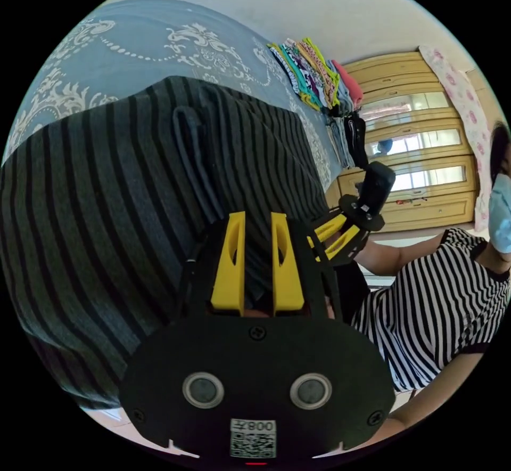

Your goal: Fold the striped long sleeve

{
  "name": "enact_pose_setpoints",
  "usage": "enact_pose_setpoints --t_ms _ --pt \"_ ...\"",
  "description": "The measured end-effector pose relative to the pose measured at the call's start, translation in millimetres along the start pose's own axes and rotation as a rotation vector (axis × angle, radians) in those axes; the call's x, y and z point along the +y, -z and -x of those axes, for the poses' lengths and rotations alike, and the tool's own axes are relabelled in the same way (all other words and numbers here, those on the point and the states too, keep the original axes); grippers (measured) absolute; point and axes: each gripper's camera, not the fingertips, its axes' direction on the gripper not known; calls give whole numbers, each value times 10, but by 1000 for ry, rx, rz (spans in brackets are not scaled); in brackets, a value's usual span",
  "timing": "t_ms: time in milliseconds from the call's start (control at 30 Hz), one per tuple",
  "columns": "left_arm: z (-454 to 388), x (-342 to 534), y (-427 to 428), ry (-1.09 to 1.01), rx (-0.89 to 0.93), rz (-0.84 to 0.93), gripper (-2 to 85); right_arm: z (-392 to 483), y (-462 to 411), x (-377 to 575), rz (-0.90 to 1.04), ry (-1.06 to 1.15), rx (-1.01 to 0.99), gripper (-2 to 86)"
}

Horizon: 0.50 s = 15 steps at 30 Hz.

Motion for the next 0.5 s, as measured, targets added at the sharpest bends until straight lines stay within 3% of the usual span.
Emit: enact_pose_setpoints --t_ms 167,367,500 --pt "-66 288 22 25 -87 9 52 125 11 -133 15 23 -23 12" --pt "-355 531 46 16 -159 -47 104 55 617 -679 -131 24 328 36" --pt "-511 583 -150 -10 -298 7 99 -50 597 -1177 -73 29 529 67"
